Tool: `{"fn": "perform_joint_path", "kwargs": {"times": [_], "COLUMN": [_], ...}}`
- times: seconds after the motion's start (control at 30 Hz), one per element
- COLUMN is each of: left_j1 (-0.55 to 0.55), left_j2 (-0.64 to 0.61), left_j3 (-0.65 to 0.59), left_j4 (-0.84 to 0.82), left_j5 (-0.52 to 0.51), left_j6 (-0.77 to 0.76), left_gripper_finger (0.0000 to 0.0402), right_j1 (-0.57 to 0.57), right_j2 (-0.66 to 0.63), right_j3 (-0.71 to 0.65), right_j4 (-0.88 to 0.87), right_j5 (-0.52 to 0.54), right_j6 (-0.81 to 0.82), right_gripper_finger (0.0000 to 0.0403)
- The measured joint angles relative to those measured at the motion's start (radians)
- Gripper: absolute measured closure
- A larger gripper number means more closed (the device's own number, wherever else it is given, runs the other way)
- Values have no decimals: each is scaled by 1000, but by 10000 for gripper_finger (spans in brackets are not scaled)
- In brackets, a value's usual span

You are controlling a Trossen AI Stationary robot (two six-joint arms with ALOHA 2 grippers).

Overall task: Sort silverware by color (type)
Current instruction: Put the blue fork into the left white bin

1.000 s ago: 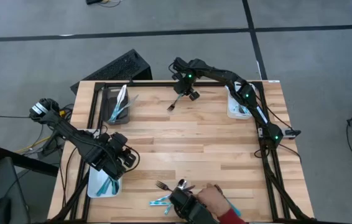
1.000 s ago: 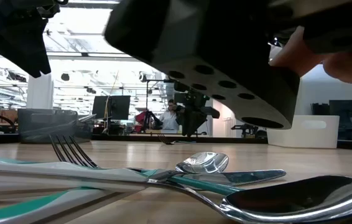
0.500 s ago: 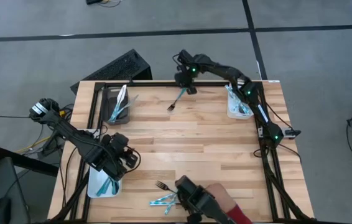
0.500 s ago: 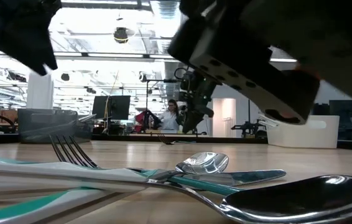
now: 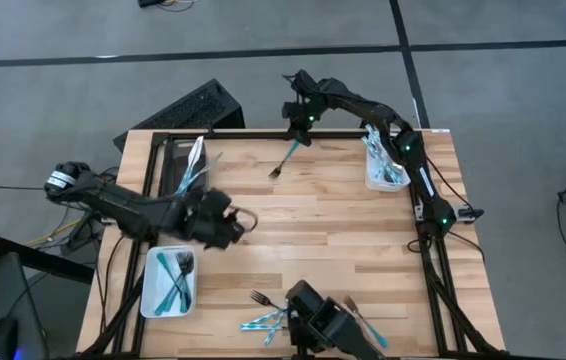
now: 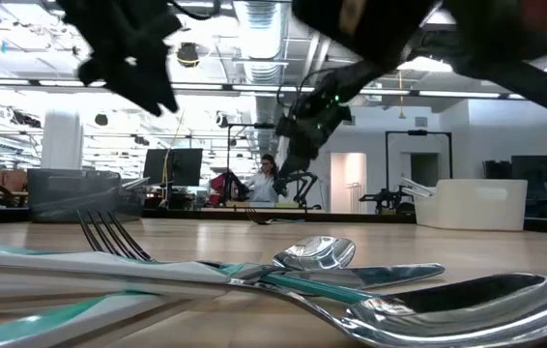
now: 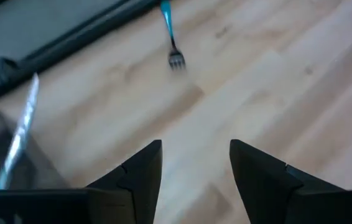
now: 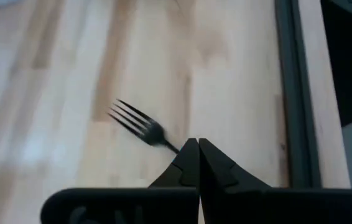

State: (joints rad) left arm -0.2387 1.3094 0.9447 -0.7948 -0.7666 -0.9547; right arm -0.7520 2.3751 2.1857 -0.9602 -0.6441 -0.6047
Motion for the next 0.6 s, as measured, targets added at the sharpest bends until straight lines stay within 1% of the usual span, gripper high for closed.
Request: {"fn": "perform_joint_path", "kwargs": {"times": [0.07,0.13,0.23,0.3,0.4,0.5,0.53,0.6], "left_j1": [63,118,194,236,284,302,305,314], "left_j2": [0,0,0,0,2,2,2,2], "left_j3": [0,0,0,0,0,0,0,0], "left_j4": [66,144,263,327,377,393,397,410], "left_j5": [10,42,114,171,240,246,243,240], "left_j6": [103,207,354,428,492,515,522,534], "left_gripper_finger": [229,240,273,301,346,386,394,397], "right_j1": [10,19,30,33,26,-6,-20,-49], "right_j2": [-26,-54,-94,-123,-168,-182,-175,-150], "right_j3": [0,0,-4,-36,-131,-245,-274,-307], "right_j4": [-12,-38,-78,-77,-2,110,148,180], "right_j5": [-1,-11,-14,-15,-18,-8,7,19], "right_j6": [20,34,49,58,95,134,158,184], "right_gripper_finger": [389,389,389,389,389,389,389,389]}}
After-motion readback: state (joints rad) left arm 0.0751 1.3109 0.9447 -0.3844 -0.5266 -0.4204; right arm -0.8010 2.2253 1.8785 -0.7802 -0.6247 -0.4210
